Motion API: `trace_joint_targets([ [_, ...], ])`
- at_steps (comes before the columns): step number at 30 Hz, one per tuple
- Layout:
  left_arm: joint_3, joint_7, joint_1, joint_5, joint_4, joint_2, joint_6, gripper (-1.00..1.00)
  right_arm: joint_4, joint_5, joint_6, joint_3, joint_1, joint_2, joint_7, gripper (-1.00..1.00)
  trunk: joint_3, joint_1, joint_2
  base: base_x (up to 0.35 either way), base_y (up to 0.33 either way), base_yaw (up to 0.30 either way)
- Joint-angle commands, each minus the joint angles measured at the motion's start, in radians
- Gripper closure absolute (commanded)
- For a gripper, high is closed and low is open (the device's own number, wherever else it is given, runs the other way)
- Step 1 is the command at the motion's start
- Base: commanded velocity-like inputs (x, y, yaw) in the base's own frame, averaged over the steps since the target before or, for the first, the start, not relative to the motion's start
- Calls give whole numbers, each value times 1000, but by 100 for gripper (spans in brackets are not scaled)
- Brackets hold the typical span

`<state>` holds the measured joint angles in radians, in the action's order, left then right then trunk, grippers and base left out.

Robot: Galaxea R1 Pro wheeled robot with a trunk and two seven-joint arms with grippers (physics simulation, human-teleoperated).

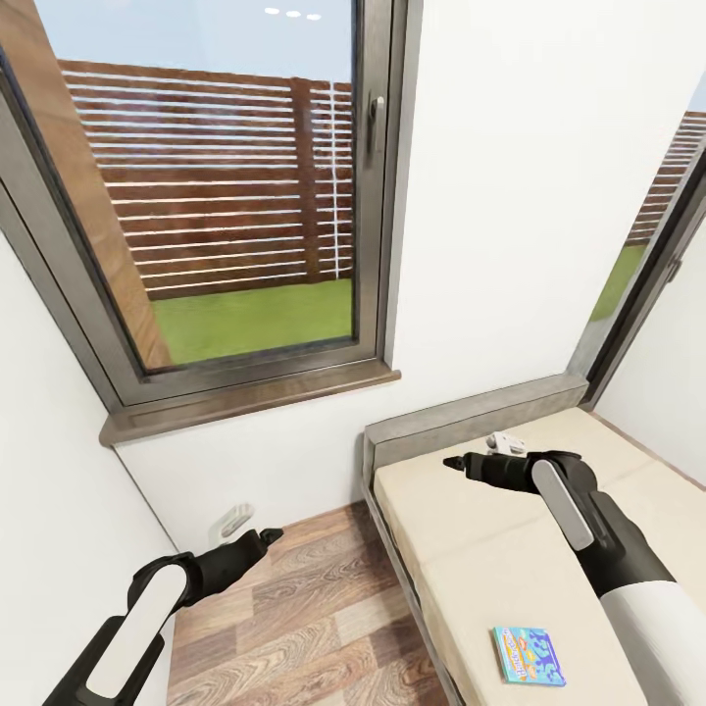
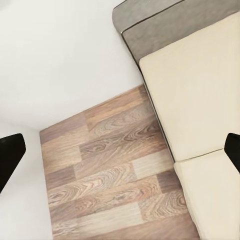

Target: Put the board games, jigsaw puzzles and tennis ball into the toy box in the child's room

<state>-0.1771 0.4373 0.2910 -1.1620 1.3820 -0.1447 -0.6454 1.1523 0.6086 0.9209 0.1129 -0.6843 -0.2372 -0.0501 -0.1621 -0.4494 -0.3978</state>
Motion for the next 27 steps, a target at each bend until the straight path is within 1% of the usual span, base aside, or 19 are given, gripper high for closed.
trace_joint_targets([
  [1, -2, 10, 1, -11, 1, -1, 0, -100, 1, -6, 4, 1, -1, -1, -5, -100, -2, -1, -2, 0, 0, 0],
  [3, -1, 11, 1, -10, -11, 0, 1, -100, 6, -6, 31, -2, -1, 1, -4, -100, -2, -1, -2, 0, 0, 0],
  [4, -1, 11, 1, -10, -11, 0, 1, -100, 6, -6, 31, -2, -1, 1, -4, -100, -2, -1, -2, 0, 0, 0],
  [6, -2, 12, 3, -7, -31, 0, 2, -100, 4, -6, 74, -5, -4, 4, -2, -100, -2, -1, -2, 0, 0, -5],
  [9, -2, 14, 5, -5, -44, 1, 2, -100, 1, -7, 92, -8, -6, 5, -1, -100, -2, -1, -2, 0, 0, -27],
  [11, -2, 18, 10, 10, -76, 7, 3, -100, -9, -7, 117, -16, -9, 7, 0, -100, -2, -1, -2, 0, 0, -85],
  [12, -2, 18, 10, 10, -76, 7, 3, -100, -9, -7, 117, -16, -9, 7, 0, -100, -2, -1, -2, 0, 0, -103],
  [13, -2, 20, 14, 25, -94, 11, 3, -100, -16, -7, 126, -20, -10, 8, 1, -100, -2, -1, -2, 0, 0, -134],
  [14, -2, 20, 14, 25, -94, 11, 3, -100, -16, -7, 126, -20, -10, 8, 1, -100, -2, -1, -2, 0, 0, -134],
  [16, 0, 21, 20, 66, -129, 20, 3, -100, -31, -7, 126, -29, -12, 9, 1, -100, -2, -1, -2, 0, 0, -175],
  [17, 0, 21, 20, 66, -129, 20, 3, -100, -31, -7, 126, -29, -12, 9, 1, -100, -2, -1, -2, 0, 0, -187],
  [19, 4, 18, 24, 104, -158, 28, 3, -100, -47, -7, 126, -37, -15, 9, 2, -100, -2, -1, -2, 0, 0, -214],
  [20, 4, 18, 24, 104, -158, 28, 3, -100, -47, -7, 126, -37, -15, 9, 2, -100, -2, -1, -2, 0, 0, -221],
  [22, 8, 14, 29, 135, -180, 40, 2, -100, -76, -7, 126, -44, -21, 8, 2, -100, -2, -1, -2, 0, 0, -244],
  [27, 11, 14, 34, 150, -175, 54, 1, -100, -110, -7, 126, -48, -36, 8, 2, -100, -2, -1, -2, 0, 0, -264],
])
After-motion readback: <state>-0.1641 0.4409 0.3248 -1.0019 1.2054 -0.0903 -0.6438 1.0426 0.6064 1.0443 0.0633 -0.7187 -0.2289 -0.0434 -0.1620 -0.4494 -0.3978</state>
